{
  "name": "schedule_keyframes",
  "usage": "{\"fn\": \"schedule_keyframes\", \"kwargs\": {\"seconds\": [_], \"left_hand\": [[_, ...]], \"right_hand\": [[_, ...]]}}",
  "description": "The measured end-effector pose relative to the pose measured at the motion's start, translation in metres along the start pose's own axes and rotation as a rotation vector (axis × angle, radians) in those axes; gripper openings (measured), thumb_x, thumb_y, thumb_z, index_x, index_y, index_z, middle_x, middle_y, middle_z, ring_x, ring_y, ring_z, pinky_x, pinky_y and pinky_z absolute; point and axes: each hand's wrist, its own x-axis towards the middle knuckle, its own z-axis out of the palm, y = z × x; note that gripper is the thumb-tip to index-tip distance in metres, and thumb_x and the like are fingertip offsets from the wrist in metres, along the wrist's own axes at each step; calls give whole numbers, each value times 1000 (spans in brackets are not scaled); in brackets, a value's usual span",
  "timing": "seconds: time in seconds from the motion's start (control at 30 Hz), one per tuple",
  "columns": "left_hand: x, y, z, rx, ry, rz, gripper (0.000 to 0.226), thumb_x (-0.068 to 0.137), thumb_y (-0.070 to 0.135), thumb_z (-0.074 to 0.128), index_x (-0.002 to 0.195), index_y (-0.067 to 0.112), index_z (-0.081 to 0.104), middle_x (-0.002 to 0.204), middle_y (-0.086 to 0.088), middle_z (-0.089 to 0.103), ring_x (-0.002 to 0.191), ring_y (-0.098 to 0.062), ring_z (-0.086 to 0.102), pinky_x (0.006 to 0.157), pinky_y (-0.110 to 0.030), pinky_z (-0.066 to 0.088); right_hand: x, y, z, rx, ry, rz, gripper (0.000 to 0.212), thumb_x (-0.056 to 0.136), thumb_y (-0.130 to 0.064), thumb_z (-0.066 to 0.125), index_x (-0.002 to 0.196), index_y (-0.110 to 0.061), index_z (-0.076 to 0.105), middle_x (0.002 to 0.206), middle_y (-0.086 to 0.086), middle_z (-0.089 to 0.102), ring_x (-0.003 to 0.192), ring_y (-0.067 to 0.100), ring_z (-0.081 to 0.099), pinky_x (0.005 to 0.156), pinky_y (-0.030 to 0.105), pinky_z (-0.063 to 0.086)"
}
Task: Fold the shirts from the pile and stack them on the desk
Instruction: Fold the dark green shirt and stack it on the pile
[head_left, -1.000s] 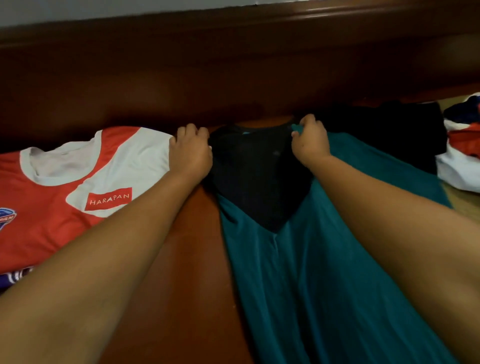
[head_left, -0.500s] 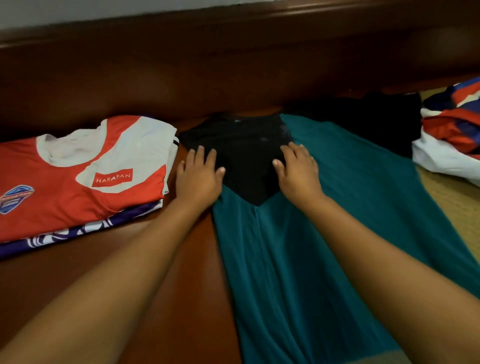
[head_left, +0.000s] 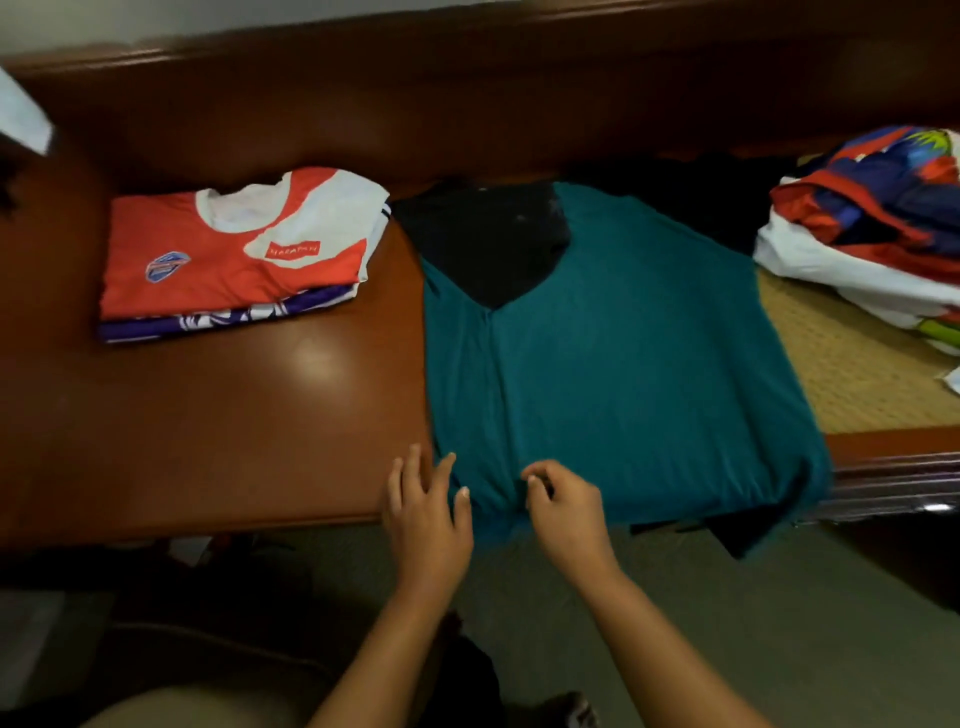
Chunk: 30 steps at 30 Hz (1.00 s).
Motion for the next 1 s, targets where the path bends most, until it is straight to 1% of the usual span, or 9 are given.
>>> {"fn": "schedule_keyframes", "kwargs": {"seconds": [0.13, 0.2, 0.27, 0.37, 0.53, 0.6, 0.7, 0.87, 1.0], "left_hand": [[-81, -11, 14, -399, 77, -284, 22, 86, 20, 51, 102, 14, 65, 109, -9, 56, 103, -32, 55, 88, -28, 35], [-88, -18, 28, -639, -61, -582, 22, 92, 6, 55, 110, 18, 59, 119, -7, 54, 114, -28, 55, 92, -27, 38], [-80, -26, 41, -786, -208, -723, 40, 94, 7, 55, 132, 16, 48, 138, -6, 46, 129, -24, 44, 100, -31, 37], [-55, -26, 51, -850, -277, -615, 61, 92, 9, 59, 147, 15, 32, 145, -4, 41, 133, -19, 40, 110, -34, 34], [-30, -23, 47, -795, -329, -451, 34, 91, 5, 59, 124, 1, 55, 115, -5, 60, 109, -19, 57, 79, -15, 39], [-35, -29, 45, -767, -298, -430, 26, 92, 3, 57, 117, -3, 59, 109, -8, 62, 102, -19, 59, 74, -14, 40], [-48, -40, 43, -780, -311, -446, 21, 95, 11, 56, 114, 1, 56, 113, -10, 64, 99, -18, 62, 78, -23, 51], [-60, -50, 45, -686, -317, -449, 8, 97, 13, 52, 103, 9, 55, 87, -3, 63, 74, -10, 60, 51, -14, 42], [-69, -55, 39, -477, -330, -447, 15, 93, 5, 53, 108, 3, 58, 91, -8, 61, 77, -17, 54, 61, -22, 41]], "right_hand": [[-32, 26, 12, 65, -26, 219, 19, 90, -13, 56, 76, -20, 67, 78, -2, 68, 81, 18, 64, 72, 26, 45], [-39, 40, 24, 78, -50, 283, 10, 90, -12, 58, 92, -12, 67, 92, 1, 66, 91, 18, 61, 75, 25, 40], [-41, 48, 38, 151, -64, 304, 22, 87, -10, 63, 108, -2, 63, 107, 11, 64, 101, 21, 58, 82, 26, 40], [-38, 45, 48, 323, -98, 265, 31, 86, -7, 67, 116, -2, 60, 114, 9, 63, 106, 19, 57, 89, 25, 42], [-40, 52, 41, 345, -145, 167, 19, 88, -8, 66, 106, -7, 62, 97, -1, 66, 90, 10, 62, 69, 6, 45], [-46, 59, 37, 297, -181, 157, 7, 88, -6, 65, 91, -10, 60, 80, -4, 59, 73, 2, 56, 64, 13, 44], [-55, 69, 32, 231, -188, 168, 18, 90, -7, 63, 73, -11, 59, 69, 0, 56, 59, -5, 52, 59, 15, 42], [-66, 78, 32, 208, -158, 181, 13, 95, -15, 57, 92, -5, 65, 90, 10, 67, 84, 18, 62, 72, 24, 48], [-78, 85, 28, 136, -60, 224, 9, 94, -10, 56, 98, -12, 64, 94, 1, 65, 93, 16, 60, 79, 24, 44]]}}
